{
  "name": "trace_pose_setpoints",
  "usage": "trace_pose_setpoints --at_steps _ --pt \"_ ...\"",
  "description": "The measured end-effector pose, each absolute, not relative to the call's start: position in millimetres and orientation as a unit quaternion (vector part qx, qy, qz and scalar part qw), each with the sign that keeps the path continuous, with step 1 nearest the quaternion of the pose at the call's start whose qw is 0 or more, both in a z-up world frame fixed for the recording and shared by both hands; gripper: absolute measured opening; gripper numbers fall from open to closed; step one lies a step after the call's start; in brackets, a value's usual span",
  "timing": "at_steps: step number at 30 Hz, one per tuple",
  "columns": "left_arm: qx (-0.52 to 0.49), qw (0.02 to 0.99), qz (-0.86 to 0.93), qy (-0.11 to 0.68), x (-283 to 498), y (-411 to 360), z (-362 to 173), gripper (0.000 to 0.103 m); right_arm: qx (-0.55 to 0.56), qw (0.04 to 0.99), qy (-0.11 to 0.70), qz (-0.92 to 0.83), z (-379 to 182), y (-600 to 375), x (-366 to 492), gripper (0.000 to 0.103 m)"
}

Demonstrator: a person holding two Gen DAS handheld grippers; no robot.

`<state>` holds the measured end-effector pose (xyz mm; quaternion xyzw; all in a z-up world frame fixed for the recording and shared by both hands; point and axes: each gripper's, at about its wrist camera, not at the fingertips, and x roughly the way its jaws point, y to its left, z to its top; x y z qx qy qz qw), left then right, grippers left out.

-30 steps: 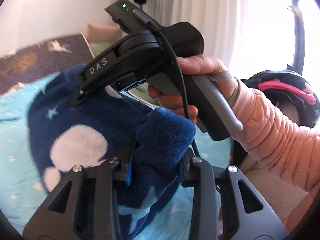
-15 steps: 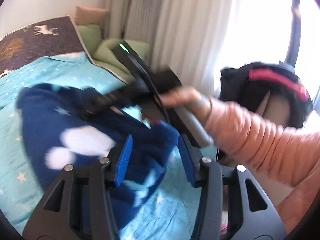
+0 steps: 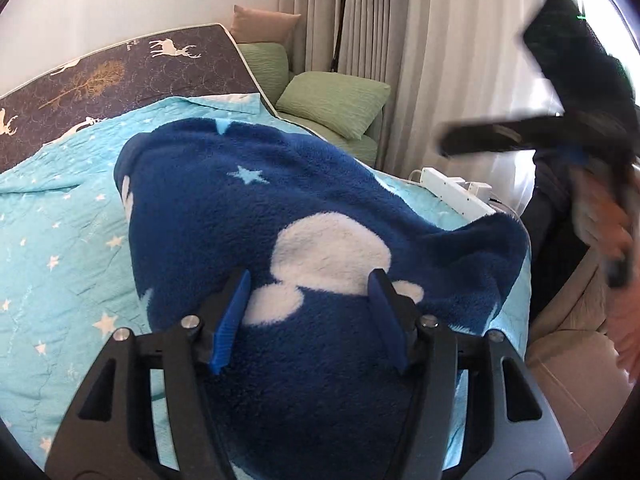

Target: Fold small clothes

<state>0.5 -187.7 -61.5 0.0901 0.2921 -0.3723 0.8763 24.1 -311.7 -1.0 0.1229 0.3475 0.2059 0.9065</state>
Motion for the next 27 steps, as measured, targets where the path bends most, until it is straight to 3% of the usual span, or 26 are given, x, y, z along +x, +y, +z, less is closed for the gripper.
trace_pose_setpoints --at_steps 5,9,19,22,23,27 --pt "0.083 0.876 -0.376 0.290 0 -171 -69 0.061 0.075 0.883 0.432 0.168 -57 -272 4 0.008" --pt "0.150 0.886 -0.353 0.262 -20 -172 -78 0.062 0.205 0.849 0.449 0.191 -119 -291 11 0.003" --pt "0.103 0.881 -0.396 0.236 -55 -135 -41 0.061 0.133 0.893 0.386 0.189 -63 -283 -18 0.010" --pt "0.159 0.883 -0.356 0.263 -52 -142 -64 0.062 0.115 0.886 0.403 0.197 -73 -273 -18 0.010" --pt "0.163 0.879 -0.342 0.288 -45 -142 -78 0.066 0.101 0.884 0.417 0.183 -84 -270 -11 0.010" --pt "0.080 0.871 -0.354 0.331 -28 -121 -102 0.072 0.093 0.887 0.421 0.163 -111 -264 -5 0.008"
